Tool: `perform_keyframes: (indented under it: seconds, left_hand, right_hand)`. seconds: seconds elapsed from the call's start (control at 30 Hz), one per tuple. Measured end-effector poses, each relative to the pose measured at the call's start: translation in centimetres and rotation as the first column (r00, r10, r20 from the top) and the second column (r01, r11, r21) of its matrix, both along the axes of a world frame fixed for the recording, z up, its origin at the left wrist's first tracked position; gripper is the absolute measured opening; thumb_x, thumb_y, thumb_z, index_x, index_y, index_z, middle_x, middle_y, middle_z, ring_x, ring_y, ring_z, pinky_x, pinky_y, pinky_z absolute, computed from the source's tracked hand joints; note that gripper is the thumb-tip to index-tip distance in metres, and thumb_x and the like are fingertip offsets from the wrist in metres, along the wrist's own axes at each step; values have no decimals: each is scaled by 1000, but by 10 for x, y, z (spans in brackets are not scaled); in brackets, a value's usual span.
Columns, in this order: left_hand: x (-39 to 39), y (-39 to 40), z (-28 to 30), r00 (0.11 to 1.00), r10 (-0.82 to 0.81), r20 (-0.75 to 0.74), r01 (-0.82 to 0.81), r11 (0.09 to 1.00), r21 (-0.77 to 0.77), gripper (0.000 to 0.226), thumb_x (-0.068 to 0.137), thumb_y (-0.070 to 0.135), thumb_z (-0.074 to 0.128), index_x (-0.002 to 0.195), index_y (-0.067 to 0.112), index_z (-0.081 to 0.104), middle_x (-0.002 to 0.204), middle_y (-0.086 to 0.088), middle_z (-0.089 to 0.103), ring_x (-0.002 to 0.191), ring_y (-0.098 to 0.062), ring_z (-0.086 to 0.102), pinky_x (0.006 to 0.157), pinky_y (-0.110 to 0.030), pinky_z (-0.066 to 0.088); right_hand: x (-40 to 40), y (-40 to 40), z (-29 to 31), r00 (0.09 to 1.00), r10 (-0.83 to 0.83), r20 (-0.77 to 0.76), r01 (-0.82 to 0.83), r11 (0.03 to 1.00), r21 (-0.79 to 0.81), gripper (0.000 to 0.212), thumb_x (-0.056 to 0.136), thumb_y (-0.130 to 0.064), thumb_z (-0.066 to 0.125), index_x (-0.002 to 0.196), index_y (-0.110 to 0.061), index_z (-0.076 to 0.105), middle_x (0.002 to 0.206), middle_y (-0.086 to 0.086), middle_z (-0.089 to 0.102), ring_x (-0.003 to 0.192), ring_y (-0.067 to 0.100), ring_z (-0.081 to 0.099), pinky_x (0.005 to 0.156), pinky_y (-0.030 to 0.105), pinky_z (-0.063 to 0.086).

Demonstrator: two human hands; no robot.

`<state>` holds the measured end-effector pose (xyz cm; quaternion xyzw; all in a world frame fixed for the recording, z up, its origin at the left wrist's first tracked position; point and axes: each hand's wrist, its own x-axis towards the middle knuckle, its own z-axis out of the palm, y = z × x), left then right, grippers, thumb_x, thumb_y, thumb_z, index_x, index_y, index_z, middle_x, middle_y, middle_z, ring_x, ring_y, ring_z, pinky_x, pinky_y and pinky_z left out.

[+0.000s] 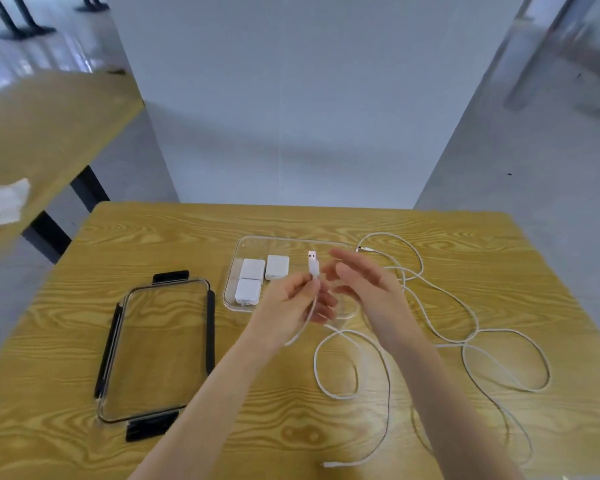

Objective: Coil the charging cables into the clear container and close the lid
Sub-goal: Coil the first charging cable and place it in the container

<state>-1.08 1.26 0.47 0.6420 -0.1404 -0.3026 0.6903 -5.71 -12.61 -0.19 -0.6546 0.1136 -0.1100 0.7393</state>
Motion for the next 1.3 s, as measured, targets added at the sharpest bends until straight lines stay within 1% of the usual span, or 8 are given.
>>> perform_keyframes:
  seconds: [0.17,0.37,0.5,0.6,0.77,0.97,1.13,1.3]
  left_hand:
    - [15,3,26,948,138,-286,-211,947,-242,22,96,3,39,81,0,55,63,-12,67,54,-18,67,54,-26,58]
    - [21,5,37,928,159,-337,-268,913,-307,27,96,10,40,72,6,51,64,-12,70,57,-20,68,55,-27,56]
    - [16,5,39,938,116,-327,-226,920,-321,28,97,14,38,72,9,49,64,-11,70,58,-22,68,57,-28,56]
    - [12,14,45,963,82,-256,-157,945,-288,26,96,16,40,76,7,55,64,-10,69,56,-20,66,55,-27,55]
    - [2,31,44,993,93,-73,-102,986,-130,30,96,21,43,90,5,66,69,-13,71,56,-20,67,57,-27,55]
    - [-3,19,21,990,107,-92,-94,986,141,37,97,26,41,85,1,64,75,-15,75,66,-24,72,63,-28,56]
    - [2,0,2,972,193,-132,-191,981,26,36,99,25,37,95,4,66,87,-7,76,83,-17,72,78,-29,57]
    - [9,-4,3,881,141,-452,-262,940,-218,33,98,21,39,103,-2,62,86,-9,76,81,-16,72,71,-23,55]
  right_hand:
    - [-1,14,-29,934,304,-187,-315,949,-33,33,83,-31,52,110,-24,69,121,-3,66,120,12,55,107,34,37]
    - [-4,46,-65,844,440,-306,-506,843,-183,27,88,-23,60,114,-20,63,115,-16,62,104,-7,55,86,13,44]
    - [9,56,-83,900,389,-198,-427,691,-584,30,94,-33,47,121,-26,58,134,-13,50,128,4,37,107,26,30]
    - [12,47,-90,919,337,-206,-362,510,-780,26,96,-43,36,102,-30,58,107,-23,56,116,11,47,106,37,28]
    - [25,-3,-72,880,144,-453,-434,635,-639,36,87,-46,55,66,-17,58,60,-2,55,58,17,53,61,31,39]
    - [40,-22,12,946,-70,-316,-175,710,-682,31,77,-27,68,58,-9,53,49,3,40,41,15,39,40,20,35]
    - [19,11,47,976,83,-202,-166,883,-439,33,89,-26,55,73,2,62,42,-9,42,38,7,37,39,17,30]
    - [-9,38,15,951,253,-178,-305,868,-391,36,100,-19,34,73,-6,54,50,-3,52,41,5,42,47,16,33]
